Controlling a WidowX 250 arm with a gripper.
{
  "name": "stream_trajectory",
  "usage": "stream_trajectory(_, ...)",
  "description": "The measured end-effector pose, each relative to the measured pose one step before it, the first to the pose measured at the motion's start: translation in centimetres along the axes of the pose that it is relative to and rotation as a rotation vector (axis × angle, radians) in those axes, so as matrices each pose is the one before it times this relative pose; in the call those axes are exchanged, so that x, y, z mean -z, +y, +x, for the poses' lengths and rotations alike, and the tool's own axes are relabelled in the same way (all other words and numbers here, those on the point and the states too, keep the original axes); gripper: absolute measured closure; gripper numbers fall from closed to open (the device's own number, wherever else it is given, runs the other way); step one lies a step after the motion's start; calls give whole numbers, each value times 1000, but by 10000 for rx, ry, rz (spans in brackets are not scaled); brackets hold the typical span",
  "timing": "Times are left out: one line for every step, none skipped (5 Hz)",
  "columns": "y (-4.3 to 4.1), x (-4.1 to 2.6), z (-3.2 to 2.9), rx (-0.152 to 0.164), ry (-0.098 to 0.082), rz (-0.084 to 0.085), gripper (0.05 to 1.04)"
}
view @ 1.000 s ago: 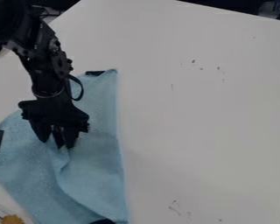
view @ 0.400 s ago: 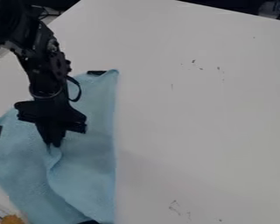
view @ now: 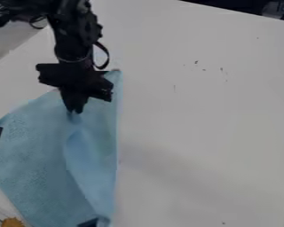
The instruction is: Unfold the cloth from bottom left to top right
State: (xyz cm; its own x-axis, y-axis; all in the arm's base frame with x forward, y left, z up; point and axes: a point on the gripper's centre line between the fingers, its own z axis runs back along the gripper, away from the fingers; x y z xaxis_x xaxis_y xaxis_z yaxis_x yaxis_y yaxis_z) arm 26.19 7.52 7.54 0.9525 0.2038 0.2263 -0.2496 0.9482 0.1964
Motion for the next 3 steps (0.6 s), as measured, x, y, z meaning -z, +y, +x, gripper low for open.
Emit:
stream_trajectory(-3940, -2179, 2150, 309, -247, -624, 1028)
stream_trajectory(-4769, -52, 1566, 455, 33, -811, 1028)
stream_trajectory(-3731, 839, 40, -12, -177, -489, 1028)
